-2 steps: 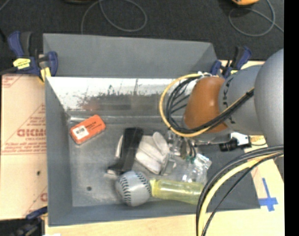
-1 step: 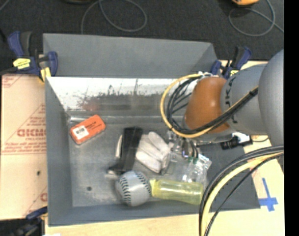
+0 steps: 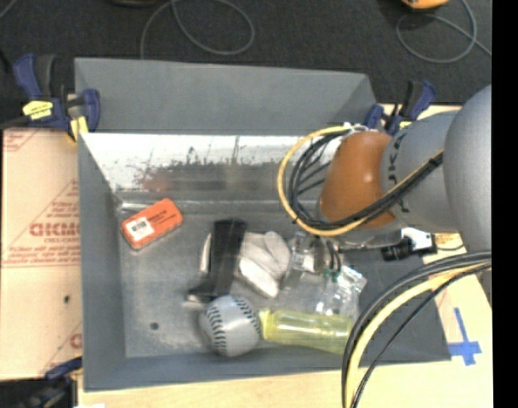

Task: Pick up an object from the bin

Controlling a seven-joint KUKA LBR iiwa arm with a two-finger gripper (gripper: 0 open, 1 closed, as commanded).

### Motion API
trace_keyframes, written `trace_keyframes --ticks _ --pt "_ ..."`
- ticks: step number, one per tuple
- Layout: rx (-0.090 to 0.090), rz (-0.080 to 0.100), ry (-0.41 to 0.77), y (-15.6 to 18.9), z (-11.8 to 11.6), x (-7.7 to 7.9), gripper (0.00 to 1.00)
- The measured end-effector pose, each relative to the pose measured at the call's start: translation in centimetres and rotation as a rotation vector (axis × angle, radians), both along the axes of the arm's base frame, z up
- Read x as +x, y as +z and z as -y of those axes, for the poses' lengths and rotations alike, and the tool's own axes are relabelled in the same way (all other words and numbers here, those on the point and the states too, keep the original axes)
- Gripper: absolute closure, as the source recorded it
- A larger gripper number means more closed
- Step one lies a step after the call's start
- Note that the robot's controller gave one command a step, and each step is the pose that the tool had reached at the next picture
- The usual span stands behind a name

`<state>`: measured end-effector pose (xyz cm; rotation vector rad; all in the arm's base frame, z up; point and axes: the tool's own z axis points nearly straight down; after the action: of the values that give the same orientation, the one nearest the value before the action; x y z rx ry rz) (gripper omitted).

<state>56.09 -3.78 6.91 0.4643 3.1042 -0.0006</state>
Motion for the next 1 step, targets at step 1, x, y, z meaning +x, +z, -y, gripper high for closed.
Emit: trace_keyframes --ticks 1 --pt "0.0 0.0 0.001 0.0 0.0 0.0 1.0"
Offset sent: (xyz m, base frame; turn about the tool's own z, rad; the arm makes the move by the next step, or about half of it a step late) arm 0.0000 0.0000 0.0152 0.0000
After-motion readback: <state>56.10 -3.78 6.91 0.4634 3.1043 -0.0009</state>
